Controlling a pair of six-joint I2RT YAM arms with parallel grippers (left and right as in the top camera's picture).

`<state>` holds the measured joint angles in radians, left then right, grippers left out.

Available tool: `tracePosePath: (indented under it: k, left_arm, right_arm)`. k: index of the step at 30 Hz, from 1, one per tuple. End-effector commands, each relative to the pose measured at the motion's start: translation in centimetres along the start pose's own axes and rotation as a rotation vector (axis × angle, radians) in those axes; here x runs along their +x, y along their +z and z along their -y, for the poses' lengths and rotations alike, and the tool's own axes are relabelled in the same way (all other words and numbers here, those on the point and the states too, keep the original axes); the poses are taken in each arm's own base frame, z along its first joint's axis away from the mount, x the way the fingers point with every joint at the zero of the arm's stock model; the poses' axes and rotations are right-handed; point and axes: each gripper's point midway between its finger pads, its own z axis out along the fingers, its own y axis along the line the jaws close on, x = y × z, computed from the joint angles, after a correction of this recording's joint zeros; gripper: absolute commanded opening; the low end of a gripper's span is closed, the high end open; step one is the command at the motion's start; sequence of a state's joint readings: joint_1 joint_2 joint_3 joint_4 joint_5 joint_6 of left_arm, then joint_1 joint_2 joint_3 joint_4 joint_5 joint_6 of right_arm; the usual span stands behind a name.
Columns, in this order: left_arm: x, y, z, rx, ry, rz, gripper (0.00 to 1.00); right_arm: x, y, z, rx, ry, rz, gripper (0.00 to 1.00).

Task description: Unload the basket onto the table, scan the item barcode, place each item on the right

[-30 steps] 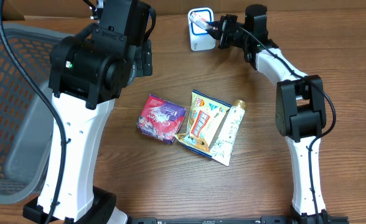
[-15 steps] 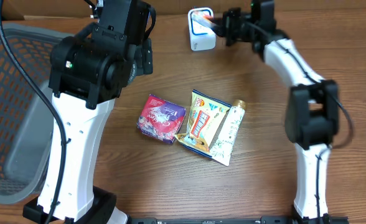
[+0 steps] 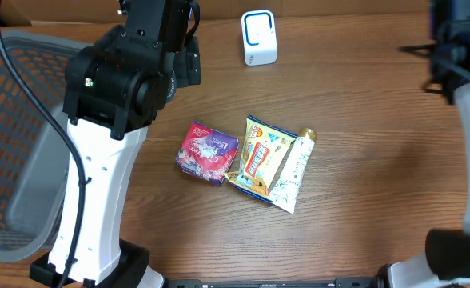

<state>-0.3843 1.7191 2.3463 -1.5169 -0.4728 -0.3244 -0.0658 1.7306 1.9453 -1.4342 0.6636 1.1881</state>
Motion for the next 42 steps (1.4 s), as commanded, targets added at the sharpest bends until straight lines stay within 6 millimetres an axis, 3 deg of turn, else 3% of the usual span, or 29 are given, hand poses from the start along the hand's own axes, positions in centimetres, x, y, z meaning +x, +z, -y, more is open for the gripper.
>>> tracePosePath:
  k: [1, 5, 9, 10, 12, 13, 14, 18, 20, 22, 24, 26, 27, 31, 33, 38, 42]
  left_arm:
    - [0.4, 0.4, 1.2, 0.064, -0.022, -0.030, 1.00]
    - [0.8, 0.4, 1.3, 0.074, -0.016, -0.047, 1.00]
    - [1.0, 0.4, 1.2, 0.070, -0.012, -0.057, 1.00]
    - [1.0, 0.4, 1.3, 0.072, -0.011, -0.058, 0.99]
    - [1.1, 0.4, 1.3, 0.074, -0.011, -0.059, 1.00]
    - [1.0, 0.4, 1.4, 0.077, -0.012, -0.059, 1.00]
    - [1.0, 0.4, 1.4, 0.079, -0.012, -0.059, 1.00]
    - [1.0, 0.4, 1.2, 0.068, -0.012, -0.055, 0.99]
    - [0.7, 0.4, 0.9, 0.047, -0.015, -0.041, 1.00]
    - [0.3, 0.4, 0.7, 0.038, -0.020, -0.025, 1.00]
    - [0.1, 0.4, 0.6, 0.034, -0.025, -0.012, 1.00]
    - [-0.1, 0.3, 0.3, 0.020, -0.028, -0.002, 0.99]
    - [-0.2, 0.2, 0.1, 0.010, -0.029, 0.004, 0.99]
    - [-0.3, 0.2, -0.5, -0.013, -0.034, 0.009, 0.99]
    - [-0.1, 0.4, -1.0, -0.024, -0.037, -0.003, 1.00]
    - [0.7, 0.8, -2.9, -0.067, -0.048, -0.048, 0.99]
    - [1.3, 1.3, -4.3, -0.071, -0.074, -0.090, 1.00]
  right_arm:
    - [-0.9, 9.3, 5.9, 0.299, -0.049, 0.029, 0.04]
    - [-0.2, 16.2, 11.4, 0.402, -0.019, -0.091, 0.04]
    - [-0.6, 19.6, 14.8, 0.426, -0.012, -0.133, 0.04]
    - [-0.5, 20.3, 14.8, 0.397, -0.033, -0.163, 0.19]
    - [0.2, 21.3, 13.8, 0.289, -0.076, -0.258, 0.89]
    - [0.7, 21.5, 12.9, 0.221, -0.097, -0.312, 1.00]
    - [0.8, 21.3, 12.1, 0.164, -0.114, -0.351, 1.00]
    - [-1.2, 18.2, 9.7, 0.106, -0.135, -0.355, 1.00]
    - [-2.0, 15.3, 7.5, 0.028, -0.167, -0.357, 1.00]
    - [-0.8, 11.1, 3.5, -0.176, -0.268, -0.440, 1.00]
    - [2.3, 6.0, -0.1, -0.410, -0.384, -0.569, 1.00]
    - [5.9, 2.5, -1.9, -0.532, -0.458, -0.683, 1.00]
    - [8.9, 0.7, -2.3, -0.553, -0.514, -0.761, 1.00]
    - [17.6, -3.1, -2.1, -0.509, -0.674, -0.894, 1.00]
    - [21.2, -4.3, -2.7, -0.492, -0.744, -0.858, 1.00]
    - [27.5, -4.5, -2.1, -0.333, -0.785, -0.774, 1.00]
    - [30.2, -3.6, -0.7, -0.255, -0.812, -0.809, 0.98]
